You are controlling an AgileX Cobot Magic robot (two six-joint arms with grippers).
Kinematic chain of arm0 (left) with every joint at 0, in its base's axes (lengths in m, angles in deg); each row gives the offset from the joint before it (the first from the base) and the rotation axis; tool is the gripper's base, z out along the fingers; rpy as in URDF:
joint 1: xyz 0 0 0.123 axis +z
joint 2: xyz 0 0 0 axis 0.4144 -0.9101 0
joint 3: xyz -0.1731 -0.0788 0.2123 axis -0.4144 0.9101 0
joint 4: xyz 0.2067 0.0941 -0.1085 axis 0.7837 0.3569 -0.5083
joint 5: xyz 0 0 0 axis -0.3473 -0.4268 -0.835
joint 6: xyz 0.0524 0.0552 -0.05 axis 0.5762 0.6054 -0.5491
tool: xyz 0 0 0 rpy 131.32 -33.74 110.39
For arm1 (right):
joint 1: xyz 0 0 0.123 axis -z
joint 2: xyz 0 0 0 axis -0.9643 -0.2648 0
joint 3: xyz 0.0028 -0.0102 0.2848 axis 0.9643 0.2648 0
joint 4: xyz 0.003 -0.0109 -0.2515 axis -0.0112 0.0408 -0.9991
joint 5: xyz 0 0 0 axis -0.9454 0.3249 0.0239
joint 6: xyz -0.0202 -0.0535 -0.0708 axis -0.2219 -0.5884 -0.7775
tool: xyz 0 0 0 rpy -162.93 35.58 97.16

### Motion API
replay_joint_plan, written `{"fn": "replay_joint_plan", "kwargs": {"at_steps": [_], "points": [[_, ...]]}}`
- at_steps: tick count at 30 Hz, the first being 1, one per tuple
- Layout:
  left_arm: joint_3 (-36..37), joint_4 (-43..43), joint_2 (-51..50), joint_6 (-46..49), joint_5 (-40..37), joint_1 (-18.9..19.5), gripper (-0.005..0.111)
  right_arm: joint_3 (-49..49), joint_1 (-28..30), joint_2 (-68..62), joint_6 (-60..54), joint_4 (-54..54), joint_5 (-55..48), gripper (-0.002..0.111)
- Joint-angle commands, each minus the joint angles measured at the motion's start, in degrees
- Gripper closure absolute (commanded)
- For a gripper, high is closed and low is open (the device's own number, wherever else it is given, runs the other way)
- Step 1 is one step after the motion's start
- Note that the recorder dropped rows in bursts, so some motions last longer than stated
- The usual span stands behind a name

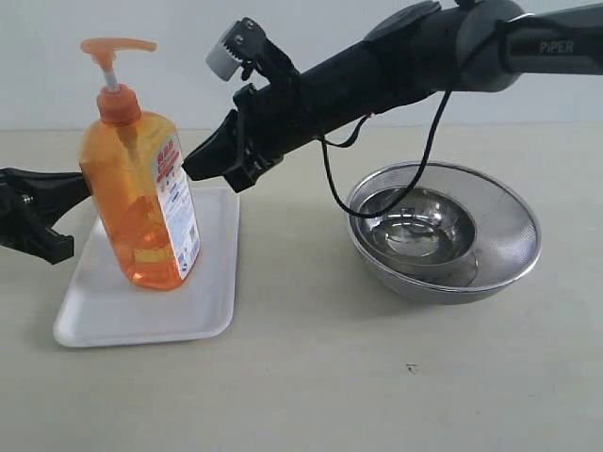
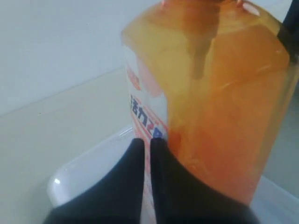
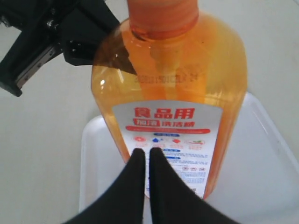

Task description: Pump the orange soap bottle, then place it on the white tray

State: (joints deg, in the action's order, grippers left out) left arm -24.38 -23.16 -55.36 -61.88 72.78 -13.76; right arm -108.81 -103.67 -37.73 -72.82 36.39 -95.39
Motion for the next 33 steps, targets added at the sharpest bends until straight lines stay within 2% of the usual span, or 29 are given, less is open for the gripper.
{"fn": "replay_joint_plan", "kwargs": {"at_steps": [1,25,33], "points": [[-0.19,0.74,-0.27,-0.64,0.46,0.09,0.102,-0.38,-0.25,0.11,-0.89,0.69,2.08,0.108],[-0.19,4.1,-0.27,-4.14,1.53,0.09,0.102,-0.38,-0.25,0.11,-0.89,0.9,2.72,0.108],[-0.19,3.72,-0.04,-4.04,-2.35,0.09,0.102,-0.38,-0.25,0.11,-0.48,0.9,3.26,0.108]]}}
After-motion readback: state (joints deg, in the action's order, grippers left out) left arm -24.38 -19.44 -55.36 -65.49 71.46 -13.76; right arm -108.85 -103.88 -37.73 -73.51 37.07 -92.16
